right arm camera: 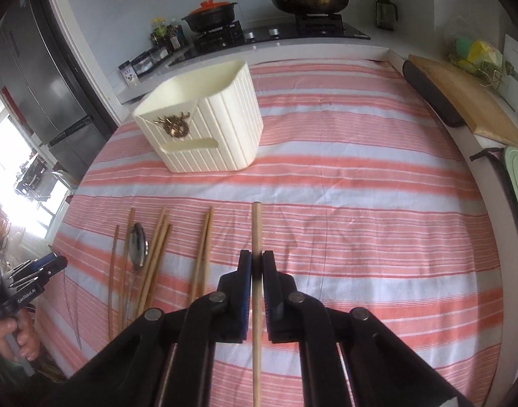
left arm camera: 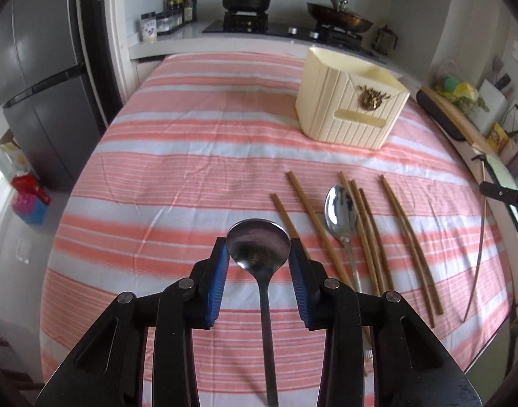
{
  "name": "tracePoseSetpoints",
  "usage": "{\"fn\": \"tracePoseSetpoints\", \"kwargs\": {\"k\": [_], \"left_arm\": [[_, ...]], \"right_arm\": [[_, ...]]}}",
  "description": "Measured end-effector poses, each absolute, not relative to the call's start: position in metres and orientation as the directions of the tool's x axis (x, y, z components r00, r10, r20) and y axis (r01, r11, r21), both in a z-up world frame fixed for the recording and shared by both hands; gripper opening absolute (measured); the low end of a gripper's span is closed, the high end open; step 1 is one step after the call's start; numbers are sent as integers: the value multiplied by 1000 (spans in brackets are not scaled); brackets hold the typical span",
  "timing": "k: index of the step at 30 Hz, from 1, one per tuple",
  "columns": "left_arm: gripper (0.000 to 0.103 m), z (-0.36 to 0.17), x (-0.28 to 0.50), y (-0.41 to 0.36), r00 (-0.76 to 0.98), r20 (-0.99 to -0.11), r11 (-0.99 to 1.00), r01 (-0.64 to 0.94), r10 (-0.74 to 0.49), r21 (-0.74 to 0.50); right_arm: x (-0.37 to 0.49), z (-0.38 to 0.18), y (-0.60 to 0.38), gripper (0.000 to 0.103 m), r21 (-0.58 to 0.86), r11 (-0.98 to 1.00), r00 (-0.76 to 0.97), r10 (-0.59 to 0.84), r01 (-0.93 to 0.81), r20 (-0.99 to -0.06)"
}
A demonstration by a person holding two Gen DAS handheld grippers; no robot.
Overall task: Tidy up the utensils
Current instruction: 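Carry spoon and chopstick into the cream holder and open both grippers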
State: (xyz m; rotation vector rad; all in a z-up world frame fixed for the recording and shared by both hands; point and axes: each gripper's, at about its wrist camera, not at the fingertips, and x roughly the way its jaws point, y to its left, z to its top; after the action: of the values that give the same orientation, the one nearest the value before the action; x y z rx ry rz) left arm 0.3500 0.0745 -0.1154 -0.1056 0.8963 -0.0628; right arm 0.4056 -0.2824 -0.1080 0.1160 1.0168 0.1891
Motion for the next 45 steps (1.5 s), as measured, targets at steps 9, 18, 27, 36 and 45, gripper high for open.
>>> {"fn": "tracePoseSetpoints", "kwargs": {"k": [9, 18, 27, 36, 45], "left_arm": [[36, -61, 324, 89, 714, -678, 980, 58, -174, -190], [35, -23, 355, 100, 731, -645, 969, 91, -222, -231], [35, 65, 440, 88, 792, -557, 966, 159, -249, -206], [35, 67, 555, 45, 819, -514, 960, 152, -257, -236], [36, -31, 618, 11, 677, -696, 969, 117, -238, -218]], "right_arm": [[343, -31, -261, 7, 145, 973, 665, 229, -180, -711], [356, 17, -244, 6, 99, 975, 779, 217, -198, -588], [441, 83, -228, 6, 54, 976, 840, 208, -210, -501], [531, 75, -213, 6, 77, 973, 858, 227, -216, -461], [596, -34, -224, 6, 182, 974, 676, 225, -135, -702]]}}
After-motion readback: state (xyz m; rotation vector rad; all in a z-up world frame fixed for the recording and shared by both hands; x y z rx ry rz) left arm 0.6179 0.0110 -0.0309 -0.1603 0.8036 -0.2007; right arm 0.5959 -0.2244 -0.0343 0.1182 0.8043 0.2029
